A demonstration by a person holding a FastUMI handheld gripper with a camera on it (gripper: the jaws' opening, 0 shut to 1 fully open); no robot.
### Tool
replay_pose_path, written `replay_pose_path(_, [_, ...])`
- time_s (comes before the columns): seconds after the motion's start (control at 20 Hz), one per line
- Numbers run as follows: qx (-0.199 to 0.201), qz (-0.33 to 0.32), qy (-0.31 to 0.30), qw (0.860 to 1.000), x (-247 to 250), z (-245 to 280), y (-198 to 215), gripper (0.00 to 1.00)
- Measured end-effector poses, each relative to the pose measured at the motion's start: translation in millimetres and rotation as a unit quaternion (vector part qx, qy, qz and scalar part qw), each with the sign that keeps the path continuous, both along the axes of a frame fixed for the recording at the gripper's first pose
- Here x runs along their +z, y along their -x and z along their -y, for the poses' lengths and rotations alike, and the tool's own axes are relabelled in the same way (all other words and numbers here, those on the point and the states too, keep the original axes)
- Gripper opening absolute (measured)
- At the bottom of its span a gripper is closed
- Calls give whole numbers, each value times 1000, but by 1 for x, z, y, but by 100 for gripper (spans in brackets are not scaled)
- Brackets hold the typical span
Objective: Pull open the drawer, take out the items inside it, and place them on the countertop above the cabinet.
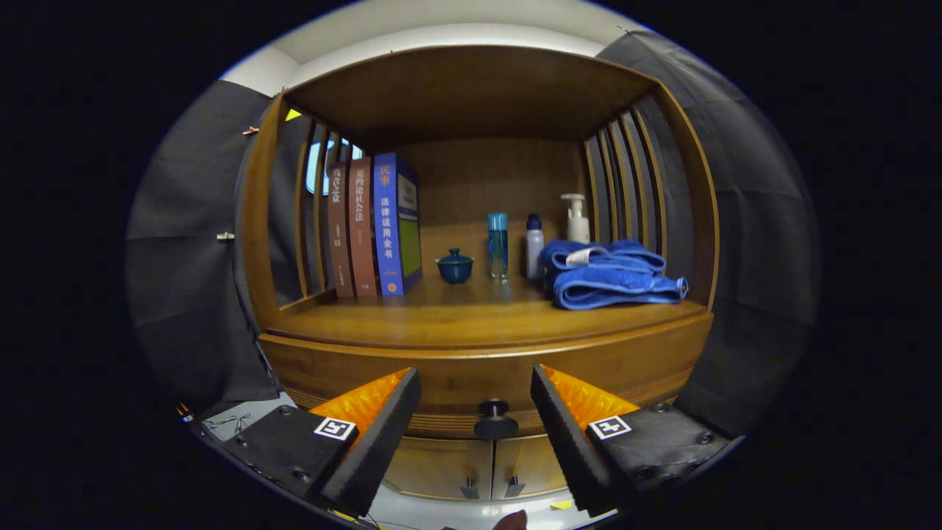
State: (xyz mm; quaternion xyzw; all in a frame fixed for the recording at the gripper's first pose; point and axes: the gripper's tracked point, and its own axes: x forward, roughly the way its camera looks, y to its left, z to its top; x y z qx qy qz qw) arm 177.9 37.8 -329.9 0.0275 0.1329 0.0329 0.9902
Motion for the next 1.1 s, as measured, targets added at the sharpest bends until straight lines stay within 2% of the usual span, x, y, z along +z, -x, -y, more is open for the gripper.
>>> replay_pose_path(0.3, [3,-46,11,999,-49,3,-14,100])
replay_pose_path(0.4, [2,-63,14,998,-63,4,-14,95])
replay_pose_path(0.55, [-1,-58,7,998,-68,5,-15,54])
replay_pose_path(0.6, [0,-53,1,999,-69,5,-16,58])
replay_pose_path(0.65, [-1,-55,4,998,-67,9,-14,47])
replay_pose_path(0.75, [2,-56,16,998,-70,9,-13,40])
replay_pose_path(0.8, [2,-55,24,998,-68,9,-13,31])
replay_pose_path(1.1, [0,-52,10,999,-62,13,23,31])
